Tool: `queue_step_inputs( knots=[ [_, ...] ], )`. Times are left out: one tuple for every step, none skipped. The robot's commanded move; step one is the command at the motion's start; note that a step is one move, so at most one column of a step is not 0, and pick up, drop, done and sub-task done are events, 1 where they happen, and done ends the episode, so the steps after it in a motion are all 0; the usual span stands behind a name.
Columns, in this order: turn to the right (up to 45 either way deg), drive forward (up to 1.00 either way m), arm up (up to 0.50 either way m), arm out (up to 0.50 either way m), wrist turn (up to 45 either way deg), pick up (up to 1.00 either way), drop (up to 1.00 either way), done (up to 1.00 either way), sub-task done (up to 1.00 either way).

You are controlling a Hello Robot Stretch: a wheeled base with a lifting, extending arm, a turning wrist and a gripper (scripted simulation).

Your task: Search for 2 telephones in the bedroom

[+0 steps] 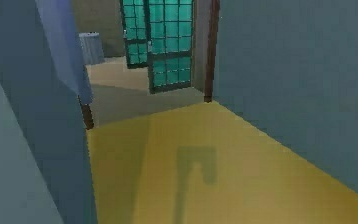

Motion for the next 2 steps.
queue_step_inputs(
  knots=[
    [0.0,0.95,0.0,0.0,0.0,0.0,0.0,0.0,0.0],
    [-24.0,0.0,0.0,0.0,0.0,0.0,0.0,0.0,0.0]
  ],
)
